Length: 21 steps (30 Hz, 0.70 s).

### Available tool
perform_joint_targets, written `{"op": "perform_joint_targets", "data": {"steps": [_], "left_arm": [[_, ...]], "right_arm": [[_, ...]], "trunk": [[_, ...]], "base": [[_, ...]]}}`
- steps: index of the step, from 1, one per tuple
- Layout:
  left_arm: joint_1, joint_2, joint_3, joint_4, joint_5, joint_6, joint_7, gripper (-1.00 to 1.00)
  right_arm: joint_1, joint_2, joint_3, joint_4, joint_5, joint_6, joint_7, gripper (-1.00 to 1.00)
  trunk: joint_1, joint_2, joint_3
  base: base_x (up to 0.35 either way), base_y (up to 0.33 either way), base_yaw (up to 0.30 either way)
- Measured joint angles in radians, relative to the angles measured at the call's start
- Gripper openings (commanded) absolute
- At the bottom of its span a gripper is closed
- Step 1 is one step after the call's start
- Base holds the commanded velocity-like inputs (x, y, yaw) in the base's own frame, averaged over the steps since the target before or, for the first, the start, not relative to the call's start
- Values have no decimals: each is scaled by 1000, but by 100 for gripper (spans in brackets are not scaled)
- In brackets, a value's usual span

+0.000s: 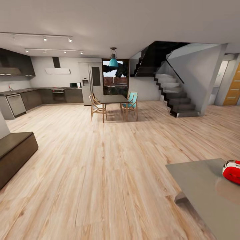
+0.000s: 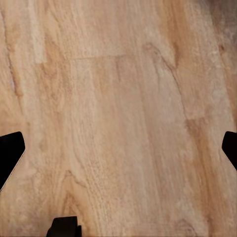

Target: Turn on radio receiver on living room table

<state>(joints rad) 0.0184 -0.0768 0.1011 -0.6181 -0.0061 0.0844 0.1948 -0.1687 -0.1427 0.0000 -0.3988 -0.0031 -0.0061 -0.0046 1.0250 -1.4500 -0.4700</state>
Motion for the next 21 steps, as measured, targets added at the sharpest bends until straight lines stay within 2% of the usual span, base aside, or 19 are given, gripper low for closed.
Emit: {"op": "perform_joint_targets", "data": {"steps": [9,21], "left_arm": [[0,1,0,0,0,0,0,100],[0,0,0,1,0,0,0,100]], "right_arm": [[0,0,0,0,0,0,0,100],[0,0,0,0,0,0,0,100]], "trunk": [[0,0,0],[0,0,0]], "base": [[329,51,0],[329,113,0]]}}
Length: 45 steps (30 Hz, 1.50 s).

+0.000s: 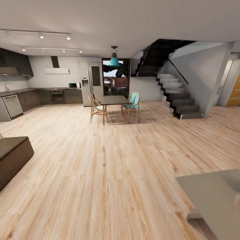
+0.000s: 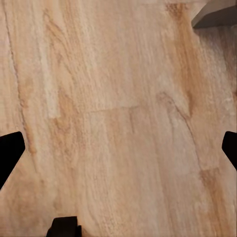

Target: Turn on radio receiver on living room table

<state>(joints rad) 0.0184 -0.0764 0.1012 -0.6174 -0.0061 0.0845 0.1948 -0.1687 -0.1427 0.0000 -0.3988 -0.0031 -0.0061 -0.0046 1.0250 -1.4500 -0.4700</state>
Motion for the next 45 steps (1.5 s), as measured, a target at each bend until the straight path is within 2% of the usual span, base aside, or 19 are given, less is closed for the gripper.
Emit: {"op": "perform_joint_targets", "data": {"steps": [45], "left_arm": [[0,0,0,0,0,0,0,100]], "right_arm": [[0,0,0,0,0,0,0,100]], "trunk": [[0,0,0]], "base": [[329,110,0]]}}
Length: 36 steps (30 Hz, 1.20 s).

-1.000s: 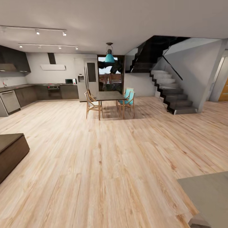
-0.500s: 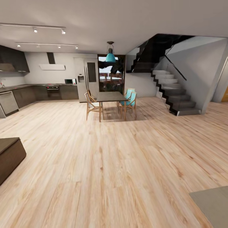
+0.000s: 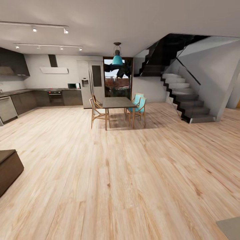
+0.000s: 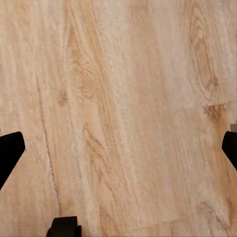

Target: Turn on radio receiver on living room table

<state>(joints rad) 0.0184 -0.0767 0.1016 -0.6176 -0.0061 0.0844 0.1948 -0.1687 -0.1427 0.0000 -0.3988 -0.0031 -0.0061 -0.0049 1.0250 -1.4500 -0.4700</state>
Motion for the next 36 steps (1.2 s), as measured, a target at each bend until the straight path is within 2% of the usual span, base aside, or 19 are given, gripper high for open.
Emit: {"op": "perform_joint_targets", "data": {"steps": [32,36], "left_arm": [[0,2,0,0,0,0,0,100],[0,2,0,0,0,0,0,100]], "right_arm": [[0,0,0,0,0,0,0,100],[0,0,0,0,0,0,0,100]], "trunk": [[0,0,0],[0,0,0]], "base": [[329,124,0],[329,111,-147]]}}
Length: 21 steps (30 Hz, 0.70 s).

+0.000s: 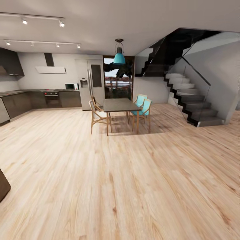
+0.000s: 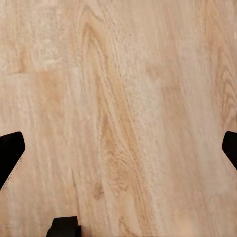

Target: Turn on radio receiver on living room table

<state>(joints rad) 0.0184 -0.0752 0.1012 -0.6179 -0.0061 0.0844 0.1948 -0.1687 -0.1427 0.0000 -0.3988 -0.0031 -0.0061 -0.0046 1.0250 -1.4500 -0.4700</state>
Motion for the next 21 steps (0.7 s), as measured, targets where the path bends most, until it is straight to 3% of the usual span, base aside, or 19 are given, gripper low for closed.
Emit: {"op": "perform_joint_targets", "data": {"steps": [6,21], "left_arm": [[0,0,0,0,-1,-1,0,100],[0,-1,0,0,-3,-5,0,100]], "right_arm": [[0,0,0,2,0,0,0,100],[0,0,1,6,0,0,0,100]], "trunk": [[0,0,1],[0,0,6]], "base": [[207,48,-261],[4,1,-274]]}}
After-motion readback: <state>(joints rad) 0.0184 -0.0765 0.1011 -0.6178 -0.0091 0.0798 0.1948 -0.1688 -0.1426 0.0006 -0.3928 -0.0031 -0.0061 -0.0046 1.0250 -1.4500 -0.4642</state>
